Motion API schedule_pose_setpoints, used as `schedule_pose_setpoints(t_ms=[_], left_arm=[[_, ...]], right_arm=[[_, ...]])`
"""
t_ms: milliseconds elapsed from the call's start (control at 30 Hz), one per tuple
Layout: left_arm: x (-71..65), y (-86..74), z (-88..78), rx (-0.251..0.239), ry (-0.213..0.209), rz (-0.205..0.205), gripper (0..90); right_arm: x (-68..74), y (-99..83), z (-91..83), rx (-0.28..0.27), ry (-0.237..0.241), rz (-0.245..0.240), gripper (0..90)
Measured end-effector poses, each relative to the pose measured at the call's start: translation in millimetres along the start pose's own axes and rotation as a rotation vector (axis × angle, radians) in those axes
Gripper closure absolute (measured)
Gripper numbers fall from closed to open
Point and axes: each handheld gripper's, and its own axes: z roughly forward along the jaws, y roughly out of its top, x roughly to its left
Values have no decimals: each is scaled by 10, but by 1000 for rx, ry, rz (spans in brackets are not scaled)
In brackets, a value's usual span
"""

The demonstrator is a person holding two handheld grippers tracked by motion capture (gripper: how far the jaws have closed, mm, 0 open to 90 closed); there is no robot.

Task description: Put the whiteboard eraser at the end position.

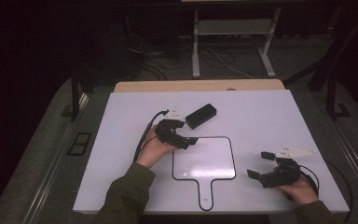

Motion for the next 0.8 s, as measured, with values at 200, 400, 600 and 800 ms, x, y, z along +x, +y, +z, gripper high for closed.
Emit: schedule_pose_setpoints(t_ms=[200,400,600,800], left_arm=[[-104,-160,-171,-26,18,-9,87],[-194,-312,-320,-50,42,-16,50],[-238,-451,-434,-74,65,-25,17],[-306,-597,-545,-92,67,-25,0]], right_arm=[[13,5,-2,-1,1,-7,2],[27,8,1,-4,-2,-6,2],[35,11,-1,-3,-4,-10,2],[37,11,-1,-3,-4,-11,2]])
